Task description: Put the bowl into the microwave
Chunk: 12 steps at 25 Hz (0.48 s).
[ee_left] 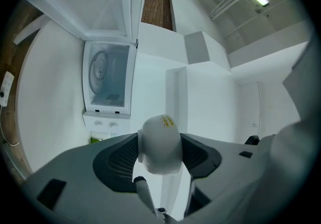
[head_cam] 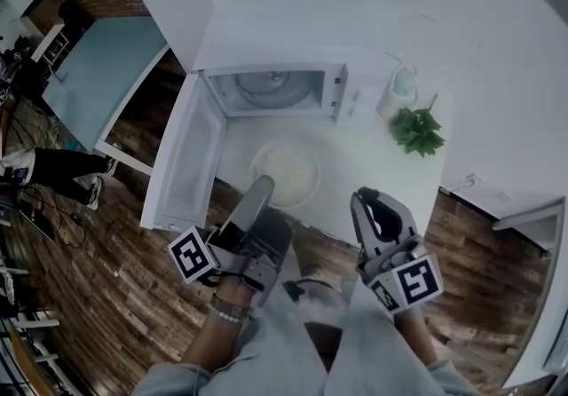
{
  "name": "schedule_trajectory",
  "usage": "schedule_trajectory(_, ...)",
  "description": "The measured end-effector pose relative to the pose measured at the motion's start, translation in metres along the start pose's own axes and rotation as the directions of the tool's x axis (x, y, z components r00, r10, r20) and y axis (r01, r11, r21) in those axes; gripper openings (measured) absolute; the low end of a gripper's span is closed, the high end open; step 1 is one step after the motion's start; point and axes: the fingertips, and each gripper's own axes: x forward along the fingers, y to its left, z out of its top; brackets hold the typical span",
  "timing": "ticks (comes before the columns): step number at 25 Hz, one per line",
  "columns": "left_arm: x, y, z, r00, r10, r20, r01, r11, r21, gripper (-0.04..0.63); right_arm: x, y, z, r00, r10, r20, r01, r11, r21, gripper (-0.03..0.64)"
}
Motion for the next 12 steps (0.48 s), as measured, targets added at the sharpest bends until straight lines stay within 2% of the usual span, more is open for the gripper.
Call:
schedule_trajectory(2, 0.004, 0.002, 0.006, 1.000, 0.005, -0.001, -0.005, 1.000, 0.001, 0.249, 0.010, 0.002, 0.004, 1.000, 0.031, -0.001, -0.031, 0.999, -0.029, 0.080)
schedule_trajectory(7, 0.018, 0.010, 0.017, 1.000, 0.014, -0.010, -0.014, 1.000, -0.001, 0.249, 0.034, 0.012, 0.005, 0.995, 0.094, -0.039, -0.099, 0.985, -0.139, 0.143)
schedule_trajectory(12, 0.029, 0.017, 0.019, 0.999, 0.028, -0.032, -0.028, 1.000, -0.004, 0.249, 0.054, 0.022, 0.002, 0.987, 0.144, -0.069, -0.154, 0.973, -0.171, 0.239)
